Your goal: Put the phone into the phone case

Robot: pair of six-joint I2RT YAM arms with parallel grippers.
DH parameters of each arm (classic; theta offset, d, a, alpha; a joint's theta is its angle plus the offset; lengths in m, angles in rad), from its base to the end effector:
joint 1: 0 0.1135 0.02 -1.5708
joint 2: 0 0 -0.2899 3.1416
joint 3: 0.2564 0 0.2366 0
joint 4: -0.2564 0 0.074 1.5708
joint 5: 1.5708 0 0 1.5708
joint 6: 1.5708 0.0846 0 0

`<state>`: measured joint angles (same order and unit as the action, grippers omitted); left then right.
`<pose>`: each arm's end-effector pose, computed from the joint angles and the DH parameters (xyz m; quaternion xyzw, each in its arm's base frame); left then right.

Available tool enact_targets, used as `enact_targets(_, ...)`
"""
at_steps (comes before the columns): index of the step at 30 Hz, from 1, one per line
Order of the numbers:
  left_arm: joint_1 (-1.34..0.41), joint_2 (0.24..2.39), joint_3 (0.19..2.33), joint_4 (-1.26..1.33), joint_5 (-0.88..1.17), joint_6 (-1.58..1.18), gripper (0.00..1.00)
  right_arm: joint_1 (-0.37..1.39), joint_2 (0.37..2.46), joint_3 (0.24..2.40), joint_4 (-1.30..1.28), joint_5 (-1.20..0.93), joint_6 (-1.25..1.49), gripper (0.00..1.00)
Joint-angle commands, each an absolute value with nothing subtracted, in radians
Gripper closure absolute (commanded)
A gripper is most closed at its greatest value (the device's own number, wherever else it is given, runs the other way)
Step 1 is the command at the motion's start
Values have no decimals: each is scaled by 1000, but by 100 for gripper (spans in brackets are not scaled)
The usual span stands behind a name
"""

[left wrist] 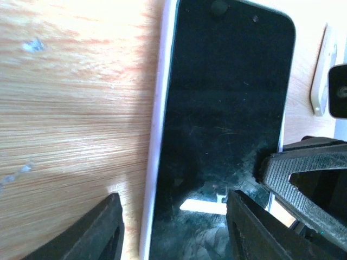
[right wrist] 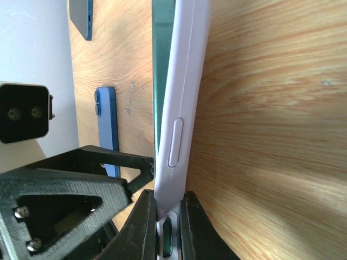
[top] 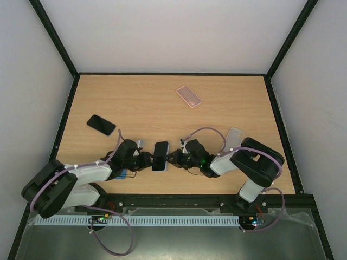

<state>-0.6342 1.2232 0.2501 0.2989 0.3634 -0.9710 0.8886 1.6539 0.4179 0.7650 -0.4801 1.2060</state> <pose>0.1588 -0.1541 0.1351 -0.0713 0.8869 -0.4197 0.1791 0.1643 0.2643 0.1383 0.0082 0.8374 0.5410 0.0782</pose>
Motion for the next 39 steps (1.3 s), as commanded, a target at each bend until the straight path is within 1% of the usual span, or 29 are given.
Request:
enact_targets(1, -584, 1117, 271, 193, 403, -953, 43, 890, 1545, 406, 778, -445, 1127, 98)
enact_targets(4, -532, 1016, 271, 159, 459, -950, 37, 891, 1449, 372, 776, -452, 1101, 98)
enact_targets(7, -487, 927, 277, 144, 525, -944, 34, 890, 1347, 349, 782, -474, 1076, 98)
enact_targets(12, -470, 847, 286, 225, 685, -965, 34, 890, 1155, 293, 848, -500, 1063, 98)
enact_targets(15, -471, 815, 266, 304, 746, -1002, 34, 892, 1076, 274, 888, -520, 1072, 98)
enact_targets(20, -476, 777, 216, 505, 840, -1099, 34, 893, 1013, 295, 853, -521, 1048, 98)
enact_targets(24, -481, 765, 192, 591, 846, -1137, 34, 901, 1029, 309, 888, -551, 1062, 98)
enact_targets(27, -483, 773, 176, 644, 851, -1163, 43, 911, 1063, 317, 925, -575, 1085, 98)
enact_targets(31, -485, 785, 172, 672, 855, -1173, 62, 926, 1114, 325, 970, -601, 1099, 98)
enact_targets(34, -485, 785, 167, 684, 860, -1175, 78, 931, 1139, 339, 933, -606, 1095, 97)
enact_targets(36, -485, 784, 163, 684, 860, -1175, 94, 930, 1146, 348, 898, -613, 1084, 94)
enact_targets(37, -485, 783, 162, 683, 861, -1174, 97, 931, 1145, 349, 888, -618, 1081, 92)
enact_targets(39, -485, 776, 162, 680, 863, -1172, 97, 931, 1134, 353, 848, -611, 1071, 82)
